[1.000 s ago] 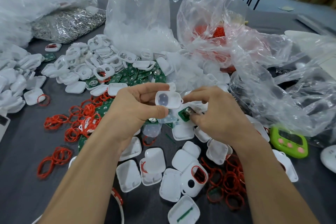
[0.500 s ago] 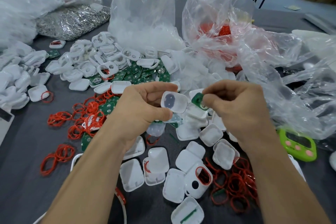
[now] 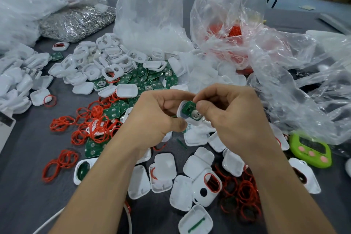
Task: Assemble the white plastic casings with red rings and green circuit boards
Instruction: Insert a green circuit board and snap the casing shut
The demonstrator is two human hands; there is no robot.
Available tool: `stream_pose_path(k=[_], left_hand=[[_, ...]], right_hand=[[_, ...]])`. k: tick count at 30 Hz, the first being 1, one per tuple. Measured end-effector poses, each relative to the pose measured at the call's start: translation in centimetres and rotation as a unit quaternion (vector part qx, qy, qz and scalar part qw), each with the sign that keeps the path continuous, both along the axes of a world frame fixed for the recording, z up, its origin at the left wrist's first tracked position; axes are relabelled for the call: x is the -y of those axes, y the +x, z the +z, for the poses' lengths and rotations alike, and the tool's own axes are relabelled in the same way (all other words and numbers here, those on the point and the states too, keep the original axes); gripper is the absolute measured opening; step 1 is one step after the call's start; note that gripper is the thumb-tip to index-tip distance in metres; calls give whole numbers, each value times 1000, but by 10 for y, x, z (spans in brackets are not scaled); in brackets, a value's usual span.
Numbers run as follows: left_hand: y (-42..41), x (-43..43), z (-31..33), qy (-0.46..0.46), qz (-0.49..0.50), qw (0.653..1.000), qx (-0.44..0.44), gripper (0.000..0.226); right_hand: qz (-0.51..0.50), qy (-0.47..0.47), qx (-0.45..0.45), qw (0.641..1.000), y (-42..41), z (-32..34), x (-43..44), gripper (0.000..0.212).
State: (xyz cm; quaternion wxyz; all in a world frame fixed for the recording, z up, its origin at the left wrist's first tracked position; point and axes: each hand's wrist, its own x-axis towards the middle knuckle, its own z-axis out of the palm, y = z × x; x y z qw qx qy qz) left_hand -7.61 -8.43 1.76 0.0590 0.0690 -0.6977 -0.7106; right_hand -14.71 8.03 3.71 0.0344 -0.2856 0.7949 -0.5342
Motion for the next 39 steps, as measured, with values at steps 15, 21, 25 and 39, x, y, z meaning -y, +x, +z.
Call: stream_pose_path(k=[15,21,25,39], left_hand=[[1,0,1,-9,-5,1000,1,60],[1,0,2,-15,-4,1000,7,59],[1,0,2,-16,-1,1000,3,60],[1,0,0,-7,7,1000,5,59]], right_hand=[[-5,49,-25,998,2,-3,1,22],[-58,49,-60,995,8,-3,2,17],[-89,54,-90,990,12,-3,5,18],[-70,73,-66,993,8,-5,3,21]])
